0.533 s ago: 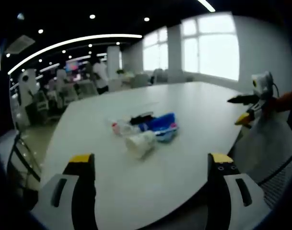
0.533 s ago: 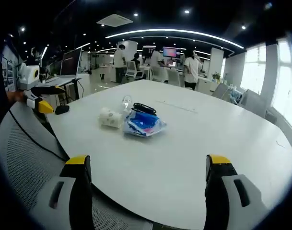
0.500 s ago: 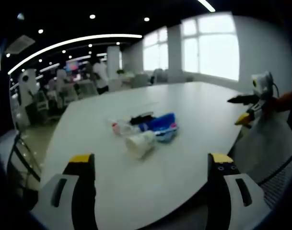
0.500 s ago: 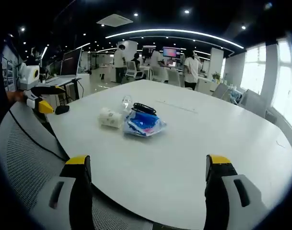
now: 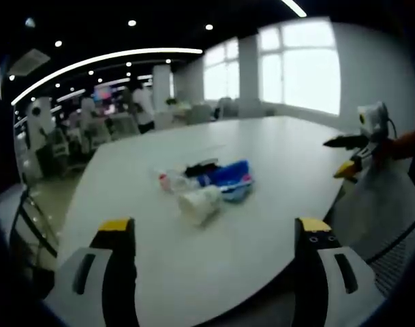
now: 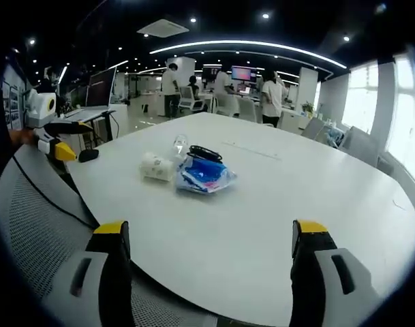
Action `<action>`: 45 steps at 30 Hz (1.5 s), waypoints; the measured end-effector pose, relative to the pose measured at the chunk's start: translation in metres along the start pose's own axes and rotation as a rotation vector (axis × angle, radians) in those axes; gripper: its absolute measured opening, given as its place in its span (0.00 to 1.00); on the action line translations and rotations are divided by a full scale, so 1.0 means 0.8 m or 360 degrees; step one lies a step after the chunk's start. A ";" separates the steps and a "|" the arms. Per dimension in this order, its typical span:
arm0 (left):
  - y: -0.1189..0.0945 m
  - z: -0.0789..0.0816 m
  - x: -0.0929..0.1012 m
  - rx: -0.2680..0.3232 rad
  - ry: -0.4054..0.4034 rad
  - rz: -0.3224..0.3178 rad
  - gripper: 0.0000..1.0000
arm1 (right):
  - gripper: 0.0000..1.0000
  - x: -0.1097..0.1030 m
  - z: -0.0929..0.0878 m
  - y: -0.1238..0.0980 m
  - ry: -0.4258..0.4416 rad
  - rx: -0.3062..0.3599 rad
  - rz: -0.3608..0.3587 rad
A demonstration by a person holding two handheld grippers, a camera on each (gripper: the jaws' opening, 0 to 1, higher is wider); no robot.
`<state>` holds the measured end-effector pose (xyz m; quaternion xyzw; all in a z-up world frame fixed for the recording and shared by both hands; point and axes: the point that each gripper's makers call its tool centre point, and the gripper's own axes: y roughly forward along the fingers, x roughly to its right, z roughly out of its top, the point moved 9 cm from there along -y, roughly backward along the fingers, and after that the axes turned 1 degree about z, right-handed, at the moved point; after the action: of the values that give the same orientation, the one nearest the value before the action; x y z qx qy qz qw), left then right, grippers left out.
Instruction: Arrange the tabletop items into an orderly group along one side of the table until the central work area is clear of visible clutter.
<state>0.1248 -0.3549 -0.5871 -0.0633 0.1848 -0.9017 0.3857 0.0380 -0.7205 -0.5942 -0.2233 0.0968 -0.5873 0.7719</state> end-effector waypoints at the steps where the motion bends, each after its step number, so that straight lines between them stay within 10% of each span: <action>1: 0.000 0.000 0.000 -0.0001 0.0001 0.0000 0.94 | 0.99 0.000 0.000 0.000 0.0001 0.0002 -0.0002; 45: 0.002 -0.001 0.004 -0.0027 0.0015 -0.0027 0.91 | 0.95 -0.001 -0.001 -0.001 -0.0006 -0.0020 -0.0004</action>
<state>0.1236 -0.3578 -0.5887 -0.0640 0.1938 -0.9036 0.3765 0.0372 -0.7200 -0.5946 -0.2293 0.0989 -0.5872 0.7700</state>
